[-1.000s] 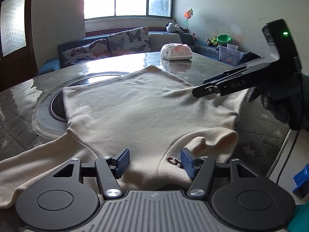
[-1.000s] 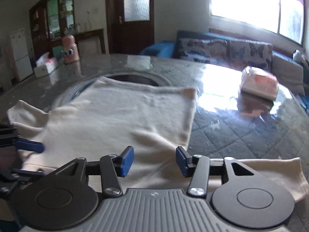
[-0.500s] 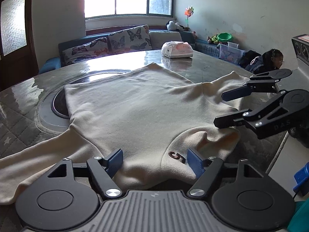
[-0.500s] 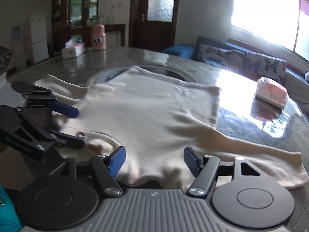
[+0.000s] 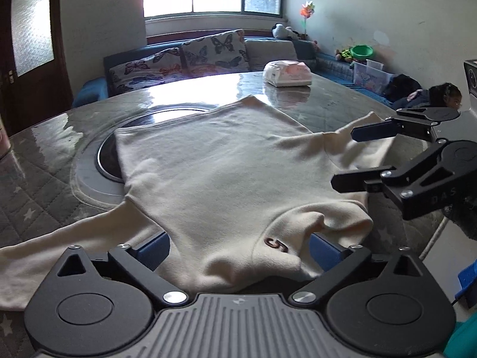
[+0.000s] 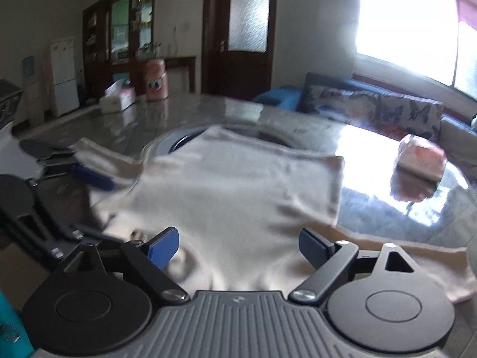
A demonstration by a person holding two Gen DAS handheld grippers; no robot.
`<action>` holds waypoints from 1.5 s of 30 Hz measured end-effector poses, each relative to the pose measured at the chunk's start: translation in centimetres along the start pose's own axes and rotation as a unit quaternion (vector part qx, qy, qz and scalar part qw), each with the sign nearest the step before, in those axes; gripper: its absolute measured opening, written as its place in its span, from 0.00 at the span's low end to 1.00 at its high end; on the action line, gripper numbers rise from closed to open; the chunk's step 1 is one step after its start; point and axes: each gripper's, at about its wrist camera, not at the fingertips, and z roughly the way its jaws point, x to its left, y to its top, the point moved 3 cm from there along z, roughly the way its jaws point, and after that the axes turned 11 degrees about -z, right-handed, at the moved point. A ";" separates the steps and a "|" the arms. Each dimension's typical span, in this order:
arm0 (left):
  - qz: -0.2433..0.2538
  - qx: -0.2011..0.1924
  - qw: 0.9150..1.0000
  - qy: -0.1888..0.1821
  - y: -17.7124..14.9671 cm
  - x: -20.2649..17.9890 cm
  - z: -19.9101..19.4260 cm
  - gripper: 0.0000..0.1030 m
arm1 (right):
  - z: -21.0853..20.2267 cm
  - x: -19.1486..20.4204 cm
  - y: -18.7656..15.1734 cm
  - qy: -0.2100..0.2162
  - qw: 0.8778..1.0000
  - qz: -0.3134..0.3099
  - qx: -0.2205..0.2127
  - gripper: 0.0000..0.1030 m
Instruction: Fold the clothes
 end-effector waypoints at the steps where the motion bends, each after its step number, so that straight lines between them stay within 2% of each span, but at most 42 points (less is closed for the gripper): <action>1: -0.005 0.000 1.000 0.004 0.2 0.2 -0.1 1.00 | 0.5 0.0 0.1 -0.003 1.000 0.000 0.002 0.93; 7: -0.036 0.005 0.999 0.025 0.6 1.4 -0.5 1.00 | 3.3 0.2 0.1 -0.021 1.000 -0.007 0.022 0.96; 9: -0.043 0.006 0.999 0.030 0.6 1.8 -0.6 1.00 | 3.8 0.9 -0.7 -0.024 0.999 -0.022 0.037 1.00; 14: -0.055 0.009 0.997 0.045 0.7 2.5 -0.7 1.00 | 3.2 1.5 -1.4 -0.026 0.998 -0.036 0.041 1.00; 18: -0.059 0.015 0.997 0.054 0.7 2.6 -0.1 1.00 | 2.4 1.0 -1.4 -0.043 0.998 -0.025 0.036 1.00; 22: -0.067 0.022 0.996 0.057 0.7 2.6 0.6 1.00 | 2.5 0.3 -2.4 -0.035 0.998 0.010 0.051 1.00; 28: -0.072 0.029 0.995 0.065 0.7 2.8 1.5 1.00 | 1.4 -1.0 -2.0 -0.053 0.998 0.032 0.034 1.00; 34: -0.076 0.036 0.992 0.090 0.3 3.5 2.4 1.00 | 2.4 -1.4 -2.9 -0.056 0.996 0.048 0.057 1.00; 45: -0.069 0.037 0.992 0.096 0.3 3.6 2.5 1.00 | 3.3 -2.4 0.0 -0.056 0.998 0.022 0.031 1.00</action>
